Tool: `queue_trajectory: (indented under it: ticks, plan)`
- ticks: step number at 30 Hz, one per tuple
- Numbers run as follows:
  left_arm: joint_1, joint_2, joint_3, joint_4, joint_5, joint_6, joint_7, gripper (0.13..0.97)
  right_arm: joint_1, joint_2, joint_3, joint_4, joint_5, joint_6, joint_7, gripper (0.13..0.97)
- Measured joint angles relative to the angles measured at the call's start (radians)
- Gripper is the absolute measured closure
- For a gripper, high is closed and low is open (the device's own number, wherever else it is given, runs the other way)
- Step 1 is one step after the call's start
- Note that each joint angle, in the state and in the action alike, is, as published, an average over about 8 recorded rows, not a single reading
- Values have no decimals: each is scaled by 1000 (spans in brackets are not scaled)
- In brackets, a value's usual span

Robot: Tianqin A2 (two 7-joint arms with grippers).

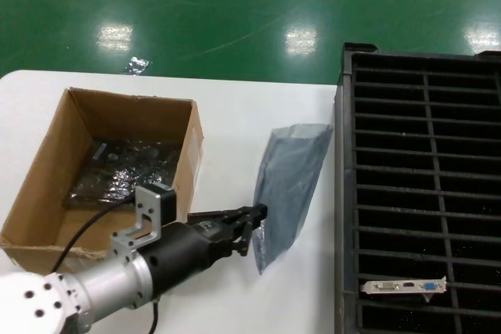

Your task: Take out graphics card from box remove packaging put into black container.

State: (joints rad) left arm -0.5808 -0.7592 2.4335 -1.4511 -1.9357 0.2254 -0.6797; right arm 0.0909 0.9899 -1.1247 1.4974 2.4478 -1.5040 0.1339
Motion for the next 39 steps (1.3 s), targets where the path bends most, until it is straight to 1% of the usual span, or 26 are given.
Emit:
queue_trajectory:
  ticks: [3, 6, 10, 13, 14, 16, 18, 20, 21, 23, 24, 25, 27, 28, 30, 33, 34, 37, 39]
  plan:
    - [-18, 29, -5, 41, 34, 31, -22, 950, 0, 0, 0, 0, 0, 0, 0, 129]
    - [-41, 48, -12, 78, 79, 57, -52, 945, 0, 0, 0, 0, 0, 0, 0, 129]
    - [-66, 59, -29, 118, 149, 91, -93, 917, 0, 0, 0, 0, 0, 0, 0, 129]
    - [-75, 60, -58, 128, 189, 122, -91, 888, 0, 0, 0, 0, 0, 0, 0, 129]
    - [-76, 58, -71, 125, 200, 133, -79, 879, 0, 0, 0, 0, 0, 0, 0, 129]
    - [-75, 52, -99, 110, 219, 154, -33, 869, 0, 0, 0, 0, 0, 0, 0, 129]
    - [-73, 37, -122, 78, 251, 166, 37, 834, 0, 0, 0, 0, 0, 0, 0, 129]
    - [-74, 11, -129, 36, 303, 163, 120, 799, 0, 0, 0, 0, 0, 0, 0, 129]
    - [-77, -7, -125, 12, 337, 156, 165, 781, 0, 0, 0, 0, 0, 0, 0, 129]
    - [-84, -47, -105, -34, 416, 127, 257, 745, 0, 0, 0, 0, 0, 0, 0, 129]
    - [-87, -68, -92, -57, 458, 107, 303, 728, 0, 0, 0, 0, 0, 0, 0, 129]
    - [-89, -89, -81, -78, 497, 83, 347, 728, 0, 0, 0, 0, 0, 0, 0, 129]
    - [-85, -128, -67, -116, 569, 29, 435, 676, 0, 0, 0, 0, 0, 0, 0, 129]
    - [-79, -144, -67, -132, 600, 0, 479, 650, 0, 0, 0, 0, 0, 0, 0, 129]
    - [-60, -173, -80, -163, 651, -56, 565, 599, 0, 0, 0, 0, 0, 0, 0, 129]
    - [-32, -199, -110, -193, 694, -120, 662, 521, -1, -1, -1, 0, -1, 4, -1, 129]
    - [-25, -202, -119, -198, 700, -132, 682, 521, -1, -3, -3, 0, -3, 8, -1, 129]
    - [-9, -198, -138, -204, 701, -146, 706, 521, -2, -13, -10, 2, -12, 30, -3, 129]
    - [0, -186, -149, -202, 691, -145, 701, 472, -4, -24, -17, 4, -23, 54, -5, 129]
